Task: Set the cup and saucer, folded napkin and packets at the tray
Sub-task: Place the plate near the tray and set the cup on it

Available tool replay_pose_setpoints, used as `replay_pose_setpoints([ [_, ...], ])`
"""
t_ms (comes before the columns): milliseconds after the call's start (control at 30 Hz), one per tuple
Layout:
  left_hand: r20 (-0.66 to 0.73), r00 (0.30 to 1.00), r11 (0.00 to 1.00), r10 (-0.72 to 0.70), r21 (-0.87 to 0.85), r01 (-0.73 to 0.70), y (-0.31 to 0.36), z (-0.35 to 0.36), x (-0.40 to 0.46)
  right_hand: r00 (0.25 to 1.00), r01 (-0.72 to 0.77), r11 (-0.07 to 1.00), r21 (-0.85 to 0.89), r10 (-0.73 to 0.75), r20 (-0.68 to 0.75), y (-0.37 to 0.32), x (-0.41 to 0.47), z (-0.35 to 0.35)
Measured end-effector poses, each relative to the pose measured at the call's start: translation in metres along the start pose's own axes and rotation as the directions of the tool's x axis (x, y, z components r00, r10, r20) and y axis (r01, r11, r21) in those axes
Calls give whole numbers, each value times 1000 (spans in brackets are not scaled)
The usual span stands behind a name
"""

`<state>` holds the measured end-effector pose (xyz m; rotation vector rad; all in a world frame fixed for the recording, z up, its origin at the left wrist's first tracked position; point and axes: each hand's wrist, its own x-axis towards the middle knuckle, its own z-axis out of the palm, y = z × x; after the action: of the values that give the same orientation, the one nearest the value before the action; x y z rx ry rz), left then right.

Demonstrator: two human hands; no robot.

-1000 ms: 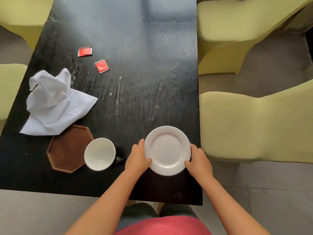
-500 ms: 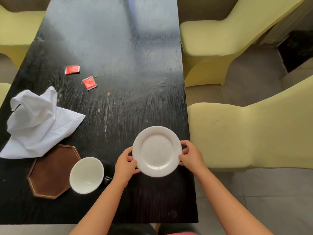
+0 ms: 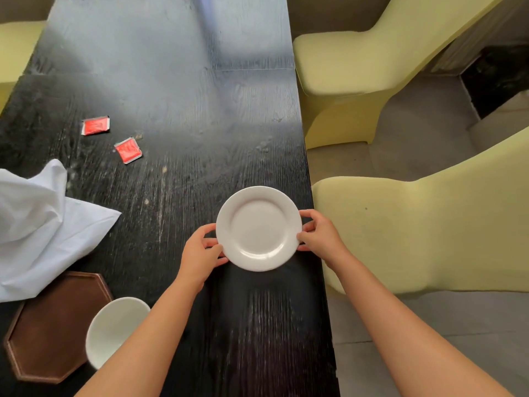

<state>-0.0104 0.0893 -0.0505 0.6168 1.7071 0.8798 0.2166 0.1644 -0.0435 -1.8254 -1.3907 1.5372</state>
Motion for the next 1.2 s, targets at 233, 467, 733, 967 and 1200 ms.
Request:
replay_pose_setpoints([
  [233, -57, 997, 999, 49, -7, -49, -1, 4, 21, 999, 33, 999, -19, -34, -35, -3, 25, 5],
  [467, -56, 998, 999, 36, -20, -37, 0, 2, 29, 999, 20, 999, -34, -21, -42, -1, 32, 7],
  [733, -80, 997, 993, 15, -118, -25, 1, 2, 35, 992, 28, 998, -58, -34, -118, -4, 35, 13],
  [967, -107, 993, 999, -44, -22, 41, 7, 0, 33, 954, 57, 971, -233, -122, -274, -6, 16, 19],
  [1200, -194, 939, 882, 285, 436, -177, 27, -26, -15, 919, 328, 841, -429, -390, -63, -41, -32, 73],
])
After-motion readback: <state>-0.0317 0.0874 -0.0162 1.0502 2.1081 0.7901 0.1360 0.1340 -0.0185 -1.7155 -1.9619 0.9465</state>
